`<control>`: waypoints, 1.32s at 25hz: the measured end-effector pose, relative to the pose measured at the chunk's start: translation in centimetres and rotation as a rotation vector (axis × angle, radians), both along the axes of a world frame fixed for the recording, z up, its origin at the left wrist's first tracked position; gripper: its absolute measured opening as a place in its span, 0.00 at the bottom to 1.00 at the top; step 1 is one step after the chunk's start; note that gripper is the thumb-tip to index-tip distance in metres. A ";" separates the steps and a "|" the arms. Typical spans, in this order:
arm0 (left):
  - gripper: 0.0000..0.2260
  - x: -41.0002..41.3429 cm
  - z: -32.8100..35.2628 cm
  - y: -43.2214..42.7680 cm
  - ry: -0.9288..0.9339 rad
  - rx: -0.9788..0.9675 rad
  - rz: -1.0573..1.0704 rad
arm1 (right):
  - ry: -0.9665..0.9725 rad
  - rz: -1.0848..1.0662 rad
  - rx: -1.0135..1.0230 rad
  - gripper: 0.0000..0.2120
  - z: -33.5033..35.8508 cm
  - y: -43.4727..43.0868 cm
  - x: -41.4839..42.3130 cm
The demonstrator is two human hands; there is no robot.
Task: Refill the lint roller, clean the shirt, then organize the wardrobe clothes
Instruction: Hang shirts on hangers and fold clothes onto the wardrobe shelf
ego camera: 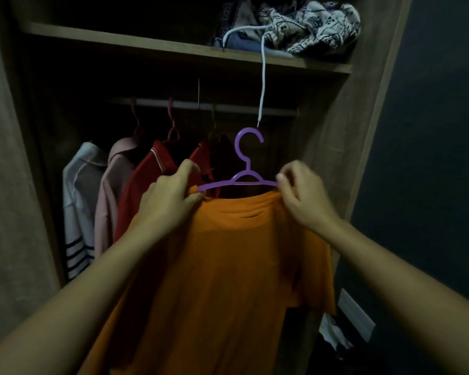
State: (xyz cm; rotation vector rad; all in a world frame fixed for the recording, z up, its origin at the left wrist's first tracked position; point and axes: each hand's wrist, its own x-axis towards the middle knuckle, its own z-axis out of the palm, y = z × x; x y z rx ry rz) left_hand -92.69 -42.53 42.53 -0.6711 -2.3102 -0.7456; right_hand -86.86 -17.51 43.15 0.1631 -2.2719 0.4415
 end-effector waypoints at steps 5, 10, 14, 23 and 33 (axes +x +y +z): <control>0.13 1.1 0.4 4.7 -0.011 -0.020 0.158 | -0.498 0.348 -0.997 0.12 0.3 -4.5 -3.6; 0.24 -0.6 0.9 7.4 -0.064 -0.118 0.056 | -0.362 0.453 -1.368 0.14 1.4 -4.1 -8.0; 0.26 -7.5 0.7 5.4 0.176 -0.031 0.130 | -0.313 0.436 -1.352 0.12 3.0 -2.5 -12.1; 0.21 -15.4 -1.8 4.3 -0.100 0.151 -0.103 | -0.216 0.432 -1.327 0.08 8.7 -0.1 -20.4; 0.21 -12.9 0.3 2.5 0.225 -0.028 -0.011 | -0.252 -0.021 -0.849 0.15 6.8 2.3 -23.6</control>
